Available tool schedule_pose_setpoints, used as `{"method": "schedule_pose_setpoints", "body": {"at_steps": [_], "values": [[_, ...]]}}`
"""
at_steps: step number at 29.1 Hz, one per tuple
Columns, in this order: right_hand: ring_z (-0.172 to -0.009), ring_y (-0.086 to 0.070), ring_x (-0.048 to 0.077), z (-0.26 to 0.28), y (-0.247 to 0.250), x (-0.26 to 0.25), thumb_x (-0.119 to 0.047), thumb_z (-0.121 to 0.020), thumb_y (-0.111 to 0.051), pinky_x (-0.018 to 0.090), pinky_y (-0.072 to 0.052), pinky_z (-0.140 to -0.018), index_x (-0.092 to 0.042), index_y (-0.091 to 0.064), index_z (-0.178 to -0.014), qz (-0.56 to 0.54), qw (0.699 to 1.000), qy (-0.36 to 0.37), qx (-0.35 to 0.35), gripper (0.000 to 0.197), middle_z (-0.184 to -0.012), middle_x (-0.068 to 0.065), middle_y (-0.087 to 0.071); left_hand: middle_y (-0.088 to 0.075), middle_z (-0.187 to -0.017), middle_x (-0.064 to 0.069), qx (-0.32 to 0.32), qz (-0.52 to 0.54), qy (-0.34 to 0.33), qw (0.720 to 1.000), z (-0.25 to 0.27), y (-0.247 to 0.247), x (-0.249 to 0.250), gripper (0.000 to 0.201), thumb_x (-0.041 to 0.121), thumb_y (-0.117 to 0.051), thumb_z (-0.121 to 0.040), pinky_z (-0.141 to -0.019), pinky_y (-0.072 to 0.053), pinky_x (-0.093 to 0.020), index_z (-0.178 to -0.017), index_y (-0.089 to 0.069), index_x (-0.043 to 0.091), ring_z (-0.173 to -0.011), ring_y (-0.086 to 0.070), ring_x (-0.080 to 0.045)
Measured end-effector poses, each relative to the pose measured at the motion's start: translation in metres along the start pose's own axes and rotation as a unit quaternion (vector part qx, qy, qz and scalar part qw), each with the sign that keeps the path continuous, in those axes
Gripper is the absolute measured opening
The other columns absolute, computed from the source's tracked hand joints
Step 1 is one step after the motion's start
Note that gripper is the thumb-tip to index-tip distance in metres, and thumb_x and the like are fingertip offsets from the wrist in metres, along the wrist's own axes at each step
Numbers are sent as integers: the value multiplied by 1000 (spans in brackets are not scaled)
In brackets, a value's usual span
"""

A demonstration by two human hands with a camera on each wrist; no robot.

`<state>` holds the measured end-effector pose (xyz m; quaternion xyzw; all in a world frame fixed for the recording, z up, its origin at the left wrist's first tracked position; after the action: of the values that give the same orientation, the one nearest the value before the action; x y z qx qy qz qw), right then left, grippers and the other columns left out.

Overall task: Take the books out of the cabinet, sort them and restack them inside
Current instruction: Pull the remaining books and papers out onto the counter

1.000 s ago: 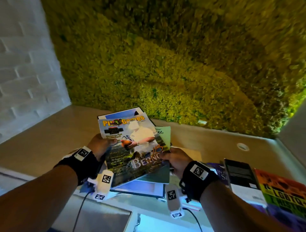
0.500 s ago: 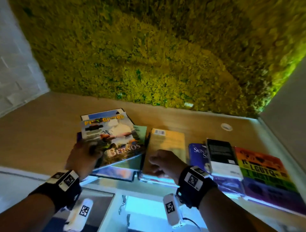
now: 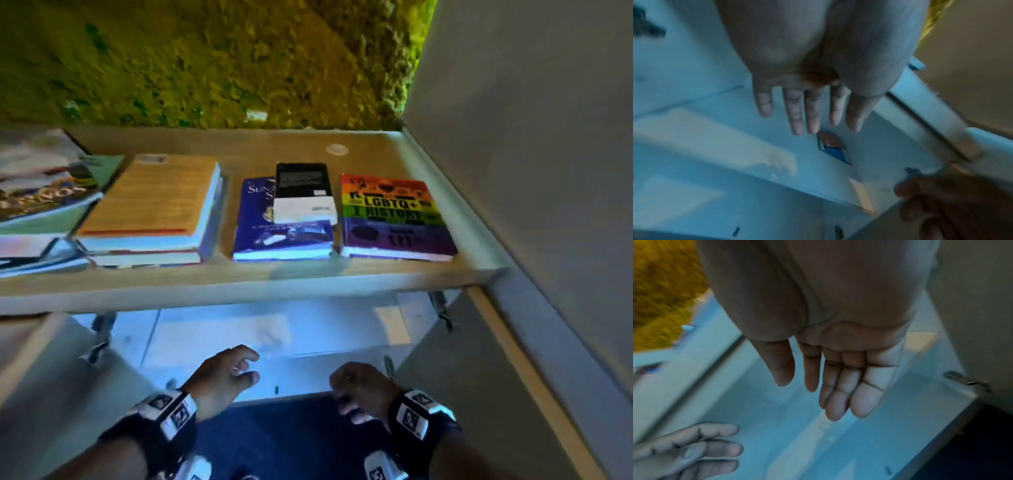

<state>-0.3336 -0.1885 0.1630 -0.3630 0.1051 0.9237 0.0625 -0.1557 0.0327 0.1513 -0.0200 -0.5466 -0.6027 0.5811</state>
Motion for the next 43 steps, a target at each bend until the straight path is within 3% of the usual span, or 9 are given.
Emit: {"method": "schedule_pose_setpoints", "body": {"at_steps": [5,11,21,24,27,31,34,39,43], "values": [[-71,-60,20,-124,62,64,-33,-78,-73,34,-51,-68,-31,-53,-91,25,991,44,124,24,-100,7,-62,-69,-111,0,-44,-73,-5,996,-141,-51,-21,59,75,-53,-58,-89,-49,-30,-101,-60,35,-101,-65,-20],[-98,-55,20,-234,122,62,-30,-95,-64,41,-52,-100,-32,-45,-109,105,948,164,251,23,-111,0,-54,-62,-126,-2,1,-148,-55,987,-262,-71,-17,43,58,-59,-89,-93,-50,-33,-118,-60,27,-107,-62,-22],[-121,-60,31,-324,180,50,-33,-93,-69,28,-45,-86,-9,-47,-145,66,940,152,300,62,-140,14,-57,-45,-152,-7,13,-233,-105,967,-355,-87,14,65,56,-59,-93,-101,-45,-27,-148,-41,26,-129,-54,-23],[-79,-58,21,-341,196,37,-33,-91,-72,26,-44,-62,-13,-43,-148,9,949,156,275,66,-105,6,-60,-34,-160,-4,12,-272,-101,957,-373,-88,25,74,59,-55,-94,-108,-40,-29,-155,-31,25,-138,-45,-23],[-67,-53,15,-347,207,25,-19,-96,-67,23,-42,-52,-12,-52,-134,-18,958,160,237,41,-80,-1,-52,-23,-165,-4,14,-311,-98,945,-388,-93,36,81,61,-52,-94,-114,-34,-30,-159,-20,23,-146,-34,-24],[-79,-62,24,-365,216,17,-31,-87,-78,33,-57,-59,-19,-52,-140,-14,969,157,189,60,-103,8,-64,-10,-169,-5,24,-333,-94,938,-405,-105,53,85,57,-50,-97,-121,-21,-29,-161,-11,17,-154,-18,-22],[-114,-59,26,-376,216,21,-41,-92,-69,26,-51,-67,-19,-43,-149,95,961,137,219,67,-140,9,-53,-6,-169,-4,20,-329,-94,939,-412,-118,57,86,55,-51,-98,-124,-17,-30,-161,-7,17,-155,-14,-21],[-124,-58,29,-364,227,15,-40,-99,-42,28,-45,-95,-6,-65,-128,170,923,173,298,50,-137,16,-59,-37,-157,1,22,-409,-171,896,-393,-143,56,69,62,-51,-94,-116,-32,-29,-150,-44,21,-144,-37,-18],[-126,-58,30,-363,237,14,-36,-95,-57,34,-46,-105,-13,-63,-129,218,882,162,386,42,-138,14,-60,-66,-117,12,-33,-411,-231,881,-348,-151,55,43,65,-52,-88,-95,-49,-27,-114,-66,33,-110,-62,-10]]}}
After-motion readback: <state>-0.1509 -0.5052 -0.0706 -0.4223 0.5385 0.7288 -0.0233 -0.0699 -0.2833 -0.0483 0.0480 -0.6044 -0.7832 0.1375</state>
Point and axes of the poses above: each hand's wrist, its own z-axis away from the middle knuckle, its own y-axis out of the back of the hand, x = y × z, the point moved 2 cm from there along -z, towards the middle knuckle
